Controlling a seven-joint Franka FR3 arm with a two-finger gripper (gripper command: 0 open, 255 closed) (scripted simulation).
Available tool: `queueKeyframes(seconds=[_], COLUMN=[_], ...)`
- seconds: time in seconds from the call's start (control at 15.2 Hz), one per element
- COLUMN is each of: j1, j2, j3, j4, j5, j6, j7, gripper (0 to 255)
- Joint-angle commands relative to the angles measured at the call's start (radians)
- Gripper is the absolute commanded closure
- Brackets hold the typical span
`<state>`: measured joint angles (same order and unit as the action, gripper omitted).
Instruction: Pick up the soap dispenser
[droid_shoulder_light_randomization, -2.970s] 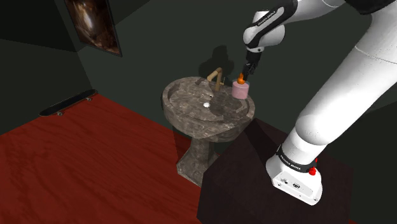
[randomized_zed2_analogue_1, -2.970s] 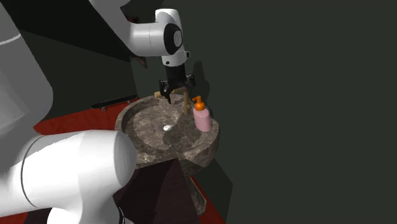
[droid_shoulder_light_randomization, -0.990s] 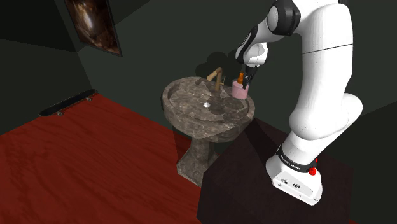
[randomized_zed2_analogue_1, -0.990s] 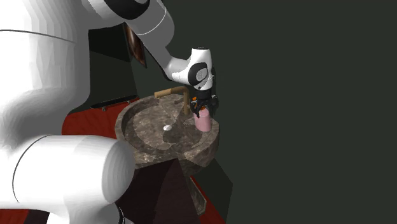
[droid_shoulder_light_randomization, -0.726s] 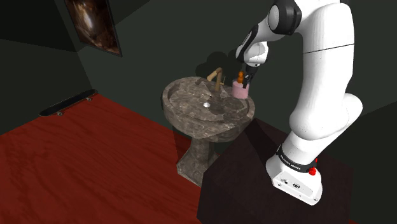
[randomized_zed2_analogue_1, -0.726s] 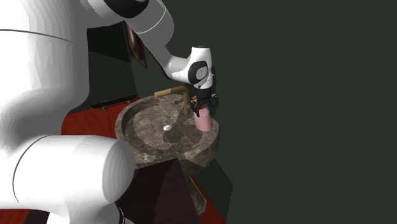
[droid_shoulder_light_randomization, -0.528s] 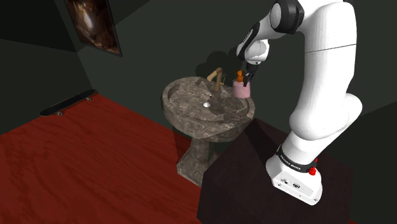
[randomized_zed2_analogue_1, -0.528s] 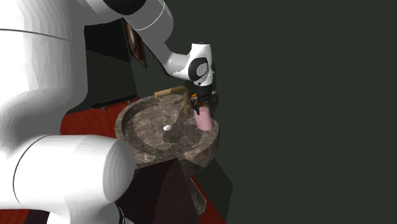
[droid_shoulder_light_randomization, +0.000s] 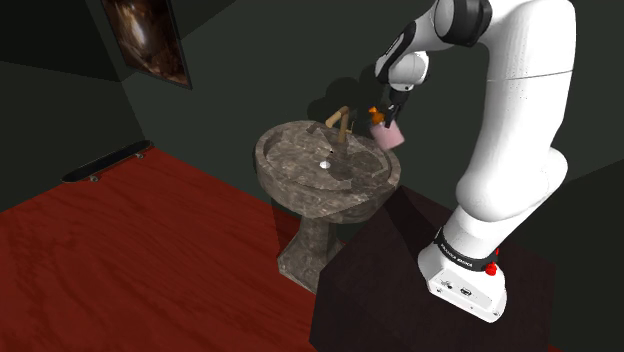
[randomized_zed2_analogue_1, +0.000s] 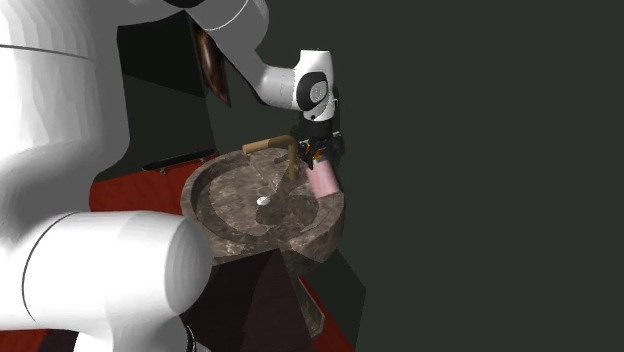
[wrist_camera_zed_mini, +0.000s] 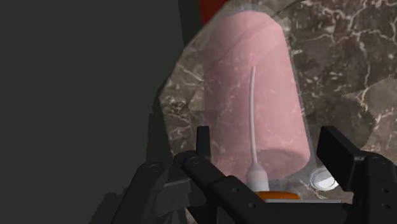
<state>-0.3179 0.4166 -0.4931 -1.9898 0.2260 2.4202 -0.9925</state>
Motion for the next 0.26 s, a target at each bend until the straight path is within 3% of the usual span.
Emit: queueKeyframes(seconds=[0.0, 0.2], j1=[0.004, 0.008], j2=[-0.016, -0.027], j3=[-0.008, -0.012], j4=[0.006, 0.009], j5=[-0.012, -0.019], j6=[-0.021, -0.033], j7=[0.006, 0.010], gripper=[255, 255])
